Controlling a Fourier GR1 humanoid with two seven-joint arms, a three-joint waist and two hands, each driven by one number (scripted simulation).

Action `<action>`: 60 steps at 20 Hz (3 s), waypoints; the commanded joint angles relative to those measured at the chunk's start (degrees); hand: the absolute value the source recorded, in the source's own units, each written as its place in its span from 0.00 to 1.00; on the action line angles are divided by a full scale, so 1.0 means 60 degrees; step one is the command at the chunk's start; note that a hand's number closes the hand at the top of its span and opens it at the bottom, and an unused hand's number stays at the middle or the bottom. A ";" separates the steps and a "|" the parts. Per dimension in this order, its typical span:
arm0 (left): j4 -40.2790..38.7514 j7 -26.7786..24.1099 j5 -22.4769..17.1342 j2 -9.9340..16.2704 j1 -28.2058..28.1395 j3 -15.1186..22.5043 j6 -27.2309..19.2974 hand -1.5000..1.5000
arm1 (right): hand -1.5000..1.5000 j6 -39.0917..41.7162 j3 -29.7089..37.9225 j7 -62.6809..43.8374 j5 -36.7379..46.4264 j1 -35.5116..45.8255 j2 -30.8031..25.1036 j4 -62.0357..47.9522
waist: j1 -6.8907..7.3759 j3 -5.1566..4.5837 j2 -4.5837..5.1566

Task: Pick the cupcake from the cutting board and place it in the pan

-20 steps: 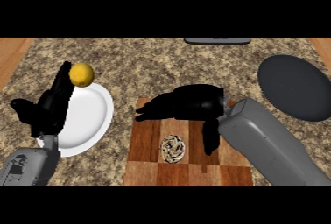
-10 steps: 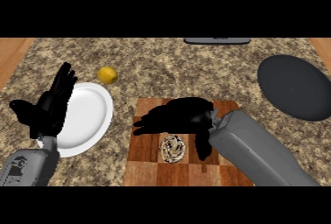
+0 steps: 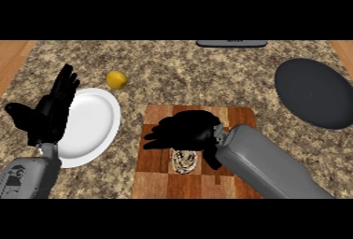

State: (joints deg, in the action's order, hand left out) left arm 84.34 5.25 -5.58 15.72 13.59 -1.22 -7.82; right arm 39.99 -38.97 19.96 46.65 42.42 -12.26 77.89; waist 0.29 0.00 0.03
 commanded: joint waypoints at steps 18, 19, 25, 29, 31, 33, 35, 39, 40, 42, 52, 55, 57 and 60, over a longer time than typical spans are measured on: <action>0.0559 0.0074 0.0406 -0.0278 -0.0306 -0.0337 0.0409 0.50 | 0.00 -0.0084 -0.0282 0.0703 0.2829 -0.0593 0.1177 -0.1324 | 0.0007 0.0001 -0.0013; -0.0173 -0.0272 0.0494 -0.0418 -0.0212 -0.0354 0.0408 0.50 | 0.00 -0.0663 -0.0511 0.0840 0.3059 -0.0950 0.1196 -0.1698 | -0.0011 0.0000 0.0000; -0.0221 -0.0221 0.0189 -0.0060 -0.0047 -0.0711 0.0894 0.50 | 1.00 -0.0572 -0.0993 0.1830 0.3122 -0.0940 0.1370 -0.1937 | 0.0018 -0.0001 0.0001; 0.0600 0.0530 0.0792 -0.0746 0.0153 -0.0101 0.0070 0.50 | 1.00 -0.1145 -0.0743 0.2505 0.3364 -0.0728 0.1132 -0.2023 | 0.0007 0.0004 -0.0010; -0.0083 0.0225 0.0637 -0.0513 0.0252 -0.0445 0.0419 0.50 | 1.00 -0.1362 -0.0669 0.2506 0.3597 -0.0527 0.1638 -0.2548 | 0.0004 0.0001 0.0006; 0.0378 -0.0355 0.0677 -0.0828 -0.0690 -0.0229 0.0481 0.50 | 1.00 -0.1202 -0.0725 0.2424 0.3786 -0.0819 0.1513 -0.2180 | 0.0007 0.0000 -0.0008; -0.0024 0.0084 0.0308 -0.0209 -0.0229 -0.0889 0.0629 0.50 | 1.00 -0.0892 0.0458 0.0058 0.3266 -0.2014 0.1316 -0.1572 | -0.0330 -0.0005 -0.0081; 0.0063 -0.0144 0.0539 -0.0378 -0.0769 -0.0952 0.0194 0.50 | 1.00 -0.1441 0.2967 -0.2198 0.2821 -0.3237 0.0708 -0.1947 | -0.1272 -0.0012 -0.0218; 0.0226 -0.0038 0.0448 -0.0378 -0.0712 -0.0954 0.0241 0.50 | 1.00 -0.1611 0.3090 -0.2830 0.2813 -0.3626 0.1109 -0.1717 | -0.1086 -0.0006 -0.0236; 0.0153 -0.0211 0.0454 -0.0348 -0.0775 -0.1004 0.0278 0.50 | 1.00 -0.1897 0.3500 -0.3708 0.2797 -0.4088 0.1321 -0.0885 | -0.0971 -0.0018 -0.0219; 0.0283 0.0052 0.0510 -0.0533 -0.0386 -0.0714 0.0310 0.50 | 1.00 -0.3928 0.4054 -0.5657 0.3248 -0.5827 0.1897 0.5149 | -0.0501 0.0002 -0.0128; 0.0433 0.0210 0.0744 -0.0836 -0.0303 -0.0427 0.0045 0.50 | 1.00 -0.2985 0.4771 -0.6419 0.2760 -0.5519 0.2008 0.6630 | -0.0282 0.0002 -0.0078; -0.0135 -0.0038 0.0247 -0.0211 -0.0035 -0.1016 0.0746 0.50 | 1.00 -0.2968 0.4757 -0.6569 0.2936 -0.6153 0.1709 0.7676 | -0.0269 -0.0003 -0.0052; 0.0162 0.0200 0.0523 -0.0476 0.0130 -0.0639 0.0558 0.50 | 1.00 -0.3418 0.6181 -0.6379 0.2017 -0.5486 0.1932 0.7083 | -0.0116 0.0004 -0.0014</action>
State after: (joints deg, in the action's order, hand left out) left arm 84.80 5.41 -2.28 12.69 12.76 -5.29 -5.13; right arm 20.86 -7.47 -17.27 61.89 8.97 -1.44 117.52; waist -1.36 -0.01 -0.34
